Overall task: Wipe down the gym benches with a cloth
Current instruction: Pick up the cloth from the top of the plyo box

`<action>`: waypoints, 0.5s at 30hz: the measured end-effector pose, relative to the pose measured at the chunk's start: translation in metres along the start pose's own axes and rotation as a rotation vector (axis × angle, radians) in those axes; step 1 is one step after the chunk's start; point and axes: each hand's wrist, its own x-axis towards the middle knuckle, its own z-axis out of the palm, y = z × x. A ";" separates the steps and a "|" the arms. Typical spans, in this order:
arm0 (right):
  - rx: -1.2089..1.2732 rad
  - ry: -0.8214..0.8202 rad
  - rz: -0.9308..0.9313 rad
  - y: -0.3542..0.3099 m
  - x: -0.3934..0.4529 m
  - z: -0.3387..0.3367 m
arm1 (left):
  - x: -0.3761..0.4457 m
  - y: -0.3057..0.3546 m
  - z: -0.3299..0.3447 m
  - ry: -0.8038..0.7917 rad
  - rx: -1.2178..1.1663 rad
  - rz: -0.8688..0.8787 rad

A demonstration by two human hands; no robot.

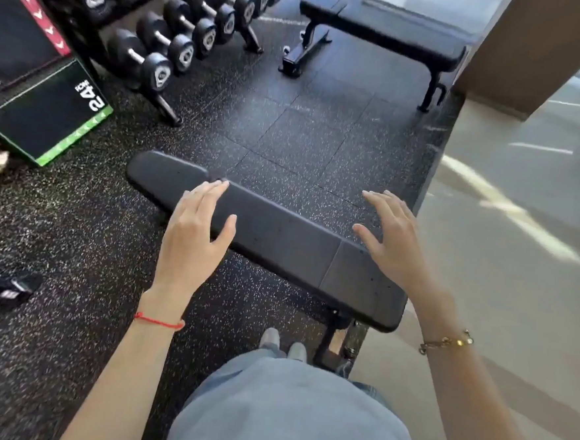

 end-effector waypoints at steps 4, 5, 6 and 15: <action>0.019 -0.062 -0.064 -0.019 0.014 0.014 | -0.014 -0.015 -0.010 0.037 0.020 -0.091; 0.020 -0.086 -0.082 -0.025 0.019 0.020 | -0.018 -0.020 -0.013 0.043 0.021 -0.121; 0.022 -0.112 -0.099 -0.031 0.025 0.025 | -0.021 -0.027 -0.016 0.051 0.026 -0.147; 0.045 -0.265 -0.283 -0.123 0.117 0.099 | -0.027 -0.121 -0.064 0.152 0.093 -0.369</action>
